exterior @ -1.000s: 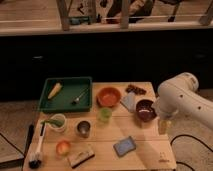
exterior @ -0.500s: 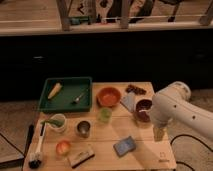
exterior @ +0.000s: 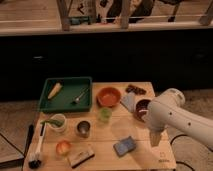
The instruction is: Place sponge in plastic cup
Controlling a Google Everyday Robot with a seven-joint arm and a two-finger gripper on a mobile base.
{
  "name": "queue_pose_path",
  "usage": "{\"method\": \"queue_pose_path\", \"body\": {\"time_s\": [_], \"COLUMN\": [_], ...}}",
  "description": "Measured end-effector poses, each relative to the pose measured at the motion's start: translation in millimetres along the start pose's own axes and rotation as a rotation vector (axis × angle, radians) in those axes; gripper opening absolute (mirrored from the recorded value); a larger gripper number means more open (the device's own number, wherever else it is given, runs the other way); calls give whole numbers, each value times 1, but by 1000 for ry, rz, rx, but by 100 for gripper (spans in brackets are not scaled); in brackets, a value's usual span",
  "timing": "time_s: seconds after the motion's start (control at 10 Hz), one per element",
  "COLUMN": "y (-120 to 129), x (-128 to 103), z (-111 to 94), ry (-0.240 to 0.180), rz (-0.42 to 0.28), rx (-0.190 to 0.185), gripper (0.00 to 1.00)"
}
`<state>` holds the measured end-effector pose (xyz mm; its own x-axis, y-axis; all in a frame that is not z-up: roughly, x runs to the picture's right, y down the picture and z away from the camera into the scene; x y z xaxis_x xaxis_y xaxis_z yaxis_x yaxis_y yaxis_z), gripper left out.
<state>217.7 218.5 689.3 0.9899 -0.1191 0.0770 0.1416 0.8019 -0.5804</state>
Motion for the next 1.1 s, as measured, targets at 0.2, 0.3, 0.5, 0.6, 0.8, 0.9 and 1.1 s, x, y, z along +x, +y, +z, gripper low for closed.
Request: {"method": "queue_pose_path", "body": {"time_s": [0.2, 0.3, 0.5, 0.6, 0.8, 0.9, 1.1], "y": [4, 6, 9, 10, 14, 16, 19], "x": [-6, -9, -15, -18, -23, -26, -31], "z": [8, 11, 17, 21, 27, 31, 38], "ry": [-10, -14, -22, -26, -31, -36, -45], "rz": [-18, -27, -42, -51, -67, -75, -89], "rx": [-1, -3, -3, -3, -4, -5, -4], "gripper": [80, 80, 80, 80, 80, 80, 80]}}
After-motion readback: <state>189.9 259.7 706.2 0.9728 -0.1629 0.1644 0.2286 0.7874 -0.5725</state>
